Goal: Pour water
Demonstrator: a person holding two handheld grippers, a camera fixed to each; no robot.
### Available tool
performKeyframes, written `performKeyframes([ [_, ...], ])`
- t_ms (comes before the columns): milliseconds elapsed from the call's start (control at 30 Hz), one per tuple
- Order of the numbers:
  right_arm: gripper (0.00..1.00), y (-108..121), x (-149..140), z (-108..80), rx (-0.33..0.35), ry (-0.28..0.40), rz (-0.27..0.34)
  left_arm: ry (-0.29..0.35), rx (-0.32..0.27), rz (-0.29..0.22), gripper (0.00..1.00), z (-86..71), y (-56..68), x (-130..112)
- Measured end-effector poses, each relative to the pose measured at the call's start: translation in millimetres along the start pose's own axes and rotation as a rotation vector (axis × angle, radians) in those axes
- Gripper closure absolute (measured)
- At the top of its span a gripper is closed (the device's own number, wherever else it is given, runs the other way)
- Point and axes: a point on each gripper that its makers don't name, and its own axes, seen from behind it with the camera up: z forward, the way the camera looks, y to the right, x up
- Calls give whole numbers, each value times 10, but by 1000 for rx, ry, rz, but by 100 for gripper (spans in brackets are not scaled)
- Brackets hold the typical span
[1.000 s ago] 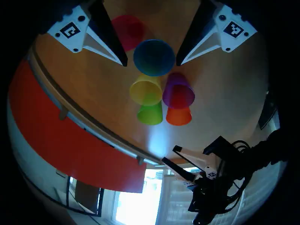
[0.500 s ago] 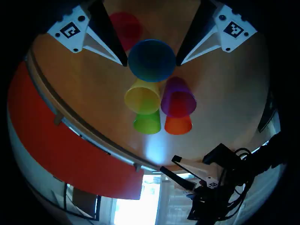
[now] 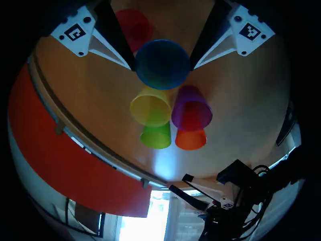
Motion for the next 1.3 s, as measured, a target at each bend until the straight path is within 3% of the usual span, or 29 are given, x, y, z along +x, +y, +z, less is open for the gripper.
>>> performKeyframes([
  [400, 0, 30, -40, -32, -11, -35, -47, -3, -5, 7, 10, 27, 31, 12],
  [1300, 5, 32, -35, -23, -9, -49, -59, -3, -2, 16, 10, 31, 26, 24],
])
